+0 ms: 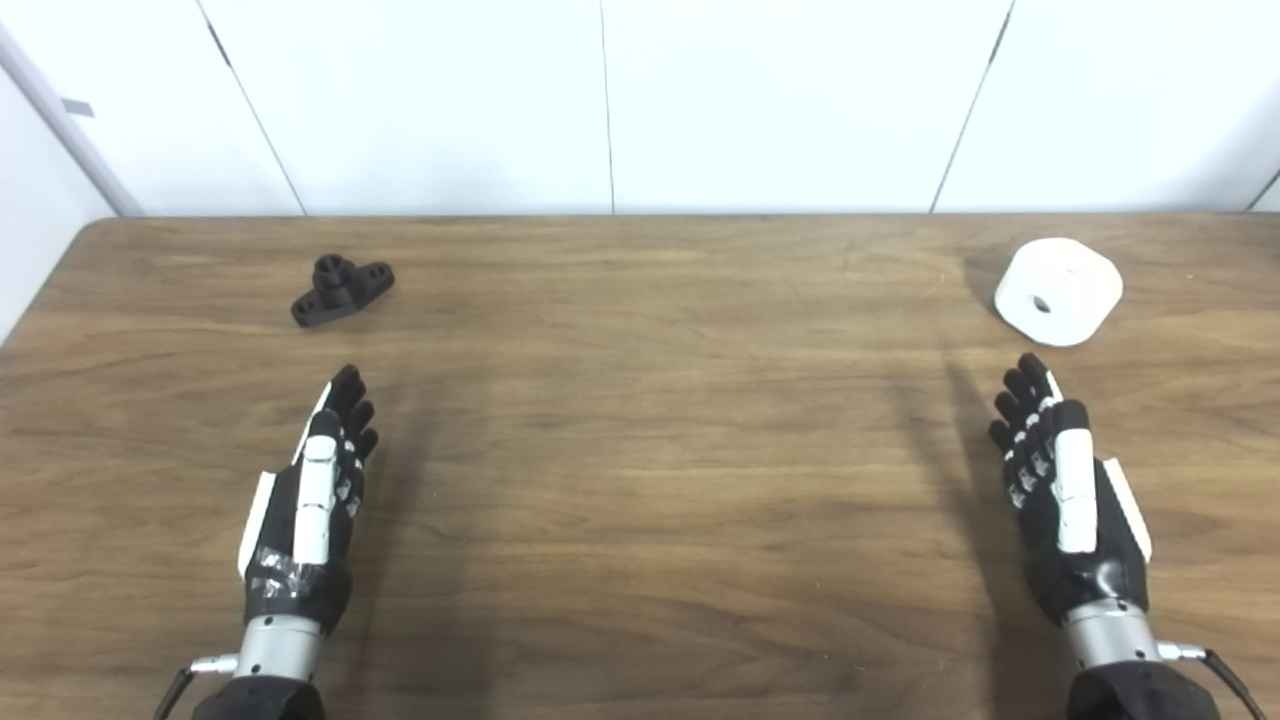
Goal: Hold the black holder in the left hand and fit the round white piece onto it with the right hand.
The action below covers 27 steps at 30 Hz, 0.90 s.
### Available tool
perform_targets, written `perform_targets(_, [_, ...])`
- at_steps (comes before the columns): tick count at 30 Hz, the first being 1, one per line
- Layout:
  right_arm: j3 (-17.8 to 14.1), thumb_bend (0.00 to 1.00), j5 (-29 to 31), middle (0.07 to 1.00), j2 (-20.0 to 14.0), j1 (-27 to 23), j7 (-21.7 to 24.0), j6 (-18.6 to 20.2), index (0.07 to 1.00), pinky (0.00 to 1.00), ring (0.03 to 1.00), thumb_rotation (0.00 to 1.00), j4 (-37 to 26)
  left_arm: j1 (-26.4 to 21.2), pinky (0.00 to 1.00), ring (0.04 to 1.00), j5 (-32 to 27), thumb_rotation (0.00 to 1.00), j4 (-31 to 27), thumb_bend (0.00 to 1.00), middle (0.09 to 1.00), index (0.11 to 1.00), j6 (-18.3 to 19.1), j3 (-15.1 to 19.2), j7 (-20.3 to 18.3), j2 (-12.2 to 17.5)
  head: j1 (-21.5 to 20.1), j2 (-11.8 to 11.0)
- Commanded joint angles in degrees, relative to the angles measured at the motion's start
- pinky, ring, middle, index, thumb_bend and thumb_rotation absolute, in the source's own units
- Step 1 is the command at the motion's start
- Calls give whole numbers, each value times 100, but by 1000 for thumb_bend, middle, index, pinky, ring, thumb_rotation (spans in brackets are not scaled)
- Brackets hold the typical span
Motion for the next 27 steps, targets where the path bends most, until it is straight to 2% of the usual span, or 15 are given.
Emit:
perform_targets(1, [-16,531,53,987,62,-1,-14,-260,970,1000,993,1000,-87,20,1000,1000,26,906,-83,441,1000,992,-239,2,-22,137,5,5])
perform_targets(14, [-7,546,25,989,51,-4,-17,-249,972,1000,994,1000,-87,17,1000,1000,47,906,-63,440,1000,994,-251,-6,-36,153,-6,28])
perform_targets(21, [-16,547,32,988,20,15,14,-325,972,1000,994,1000,-34,29,1000,1000,107,887,-42,448,1000,983,-263,-29,-11,119,207,-87])
perform_targets(27, [-70,559,104,991,-87,70,103,-457,981,1000,997,1000,74,87,1000,1000,206,888,0,445,997,979,-411,-132,-27,74,628,-322])
